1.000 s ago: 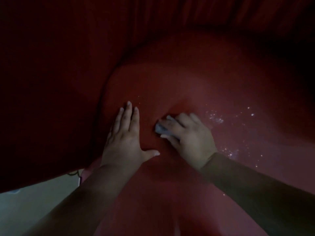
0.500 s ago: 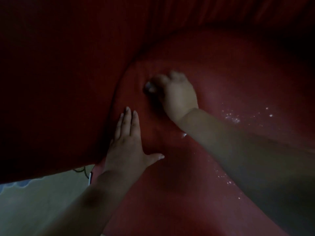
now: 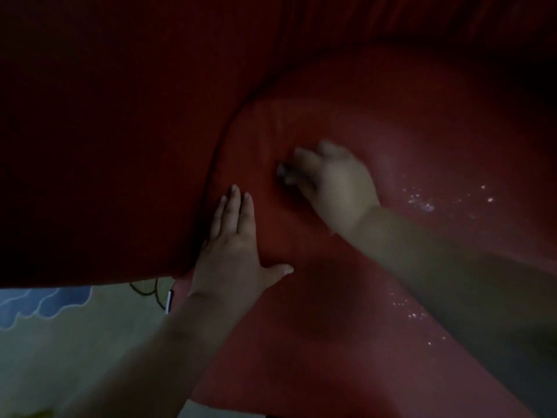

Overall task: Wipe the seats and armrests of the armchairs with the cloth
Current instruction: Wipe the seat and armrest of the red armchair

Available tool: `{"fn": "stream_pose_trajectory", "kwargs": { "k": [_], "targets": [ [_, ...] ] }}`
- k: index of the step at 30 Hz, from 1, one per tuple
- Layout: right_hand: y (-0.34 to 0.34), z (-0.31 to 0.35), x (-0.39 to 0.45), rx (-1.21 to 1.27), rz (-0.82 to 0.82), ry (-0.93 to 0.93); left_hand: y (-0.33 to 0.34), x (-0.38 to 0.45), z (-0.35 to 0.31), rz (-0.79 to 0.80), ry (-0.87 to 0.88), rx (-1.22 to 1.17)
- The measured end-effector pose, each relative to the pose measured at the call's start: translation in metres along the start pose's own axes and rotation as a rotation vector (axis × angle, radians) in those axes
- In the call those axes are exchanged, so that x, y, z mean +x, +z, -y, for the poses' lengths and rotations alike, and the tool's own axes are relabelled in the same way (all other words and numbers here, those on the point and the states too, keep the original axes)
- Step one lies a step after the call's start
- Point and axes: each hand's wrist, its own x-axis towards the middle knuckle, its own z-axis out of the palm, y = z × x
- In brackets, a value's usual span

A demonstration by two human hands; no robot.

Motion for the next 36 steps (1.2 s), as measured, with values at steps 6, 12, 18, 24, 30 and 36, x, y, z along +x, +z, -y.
{"fn": "stream_pose_trajectory", "kwargs": {
  "k": [6,12,18,24,30,36],
  "targets": [
    [-0.032,-0.039,-0.053,0.05,-0.156,0.325,0.004,-0.009,-0.012,0.023,0.05,0.015],
    [-0.004,0.013,-0.094,0.031,-0.024,-0.064,0.006,0.0,-0.027,0.071,0.059,-0.015],
    [-0.039,-0.079,-0.099,-0.232,-0.17,0.413,-0.002,-0.001,-0.028,0.124,0.106,0.055],
    [-0.03,-0.035,-0.105,-0.11,-0.202,0.139,-0.006,0.006,-0.05,0.112,0.11,0.068],
    [-0.04,-0.075,-0.113,-0.123,-0.246,0.354,0.004,0.011,-0.076,0.12,0.17,0.087],
    [-0.087,-0.167,-0.123,-0.036,-0.534,0.731,0.007,0.028,-0.099,0.118,0.18,0.076]
  ]
}}
